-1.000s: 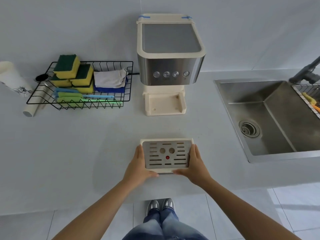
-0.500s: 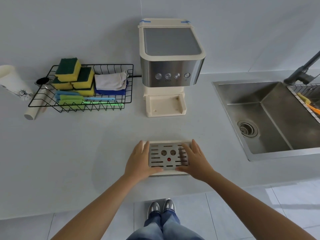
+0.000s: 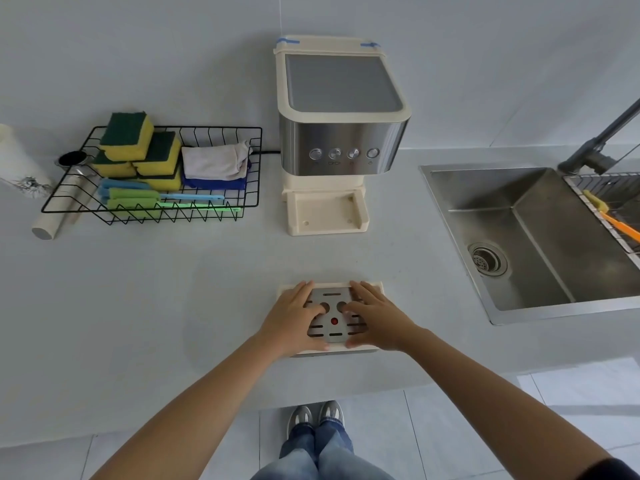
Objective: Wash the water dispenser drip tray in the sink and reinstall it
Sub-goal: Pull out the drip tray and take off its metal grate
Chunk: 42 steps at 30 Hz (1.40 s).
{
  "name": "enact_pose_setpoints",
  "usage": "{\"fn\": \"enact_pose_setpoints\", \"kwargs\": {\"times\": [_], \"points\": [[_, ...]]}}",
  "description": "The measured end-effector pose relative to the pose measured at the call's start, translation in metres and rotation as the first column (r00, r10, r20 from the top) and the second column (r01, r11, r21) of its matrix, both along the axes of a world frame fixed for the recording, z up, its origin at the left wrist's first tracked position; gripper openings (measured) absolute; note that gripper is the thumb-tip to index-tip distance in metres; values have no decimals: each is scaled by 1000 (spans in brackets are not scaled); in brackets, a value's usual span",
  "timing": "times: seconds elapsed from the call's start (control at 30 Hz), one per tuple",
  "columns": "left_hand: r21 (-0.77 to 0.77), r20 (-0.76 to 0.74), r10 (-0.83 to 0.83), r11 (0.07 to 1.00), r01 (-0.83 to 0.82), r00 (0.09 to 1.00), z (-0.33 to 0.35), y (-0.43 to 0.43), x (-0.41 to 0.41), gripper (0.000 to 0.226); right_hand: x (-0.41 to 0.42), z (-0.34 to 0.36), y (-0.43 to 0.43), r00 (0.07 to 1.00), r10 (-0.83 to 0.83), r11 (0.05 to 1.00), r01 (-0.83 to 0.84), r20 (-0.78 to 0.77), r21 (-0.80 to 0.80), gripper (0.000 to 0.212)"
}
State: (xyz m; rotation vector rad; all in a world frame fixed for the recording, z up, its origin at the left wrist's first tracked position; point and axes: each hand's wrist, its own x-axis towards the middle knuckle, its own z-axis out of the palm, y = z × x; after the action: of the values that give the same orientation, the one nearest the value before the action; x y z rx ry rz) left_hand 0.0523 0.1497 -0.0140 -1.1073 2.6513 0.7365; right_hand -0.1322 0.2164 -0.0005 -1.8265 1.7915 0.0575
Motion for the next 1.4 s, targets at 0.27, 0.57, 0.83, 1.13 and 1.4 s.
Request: {"fn": "enact_pose_setpoints", "kwargs": {"times": [0.27, 0.57, 0.83, 1.13, 1.4], "points": [[2, 16, -39, 999, 39, 999, 6, -6, -10, 61, -2, 2, -3, 999, 22, 998, -23, -37, -51, 58], [-96, -100, -113, 990, 103, 989, 22, -18, -24, 63, -27, 23, -3, 993, 38, 983, -57, -116, -172, 59], [-184, -119, -174, 971, 150, 978, 32, -40, -80, 60, -82, 36, -16, 990, -9, 973, -24, -141, -231, 59], [-214, -161, -116, 974, 80, 980, 19, -58, -172, 58, -180, 20, -48, 991, 12, 971, -43, -133, -233, 58], [-144, -104, -36, 989, 21, 994, -9, -63, -229, 57, -235, -14, -66, 991, 79, 980, -97, -110, -174, 56]]}}
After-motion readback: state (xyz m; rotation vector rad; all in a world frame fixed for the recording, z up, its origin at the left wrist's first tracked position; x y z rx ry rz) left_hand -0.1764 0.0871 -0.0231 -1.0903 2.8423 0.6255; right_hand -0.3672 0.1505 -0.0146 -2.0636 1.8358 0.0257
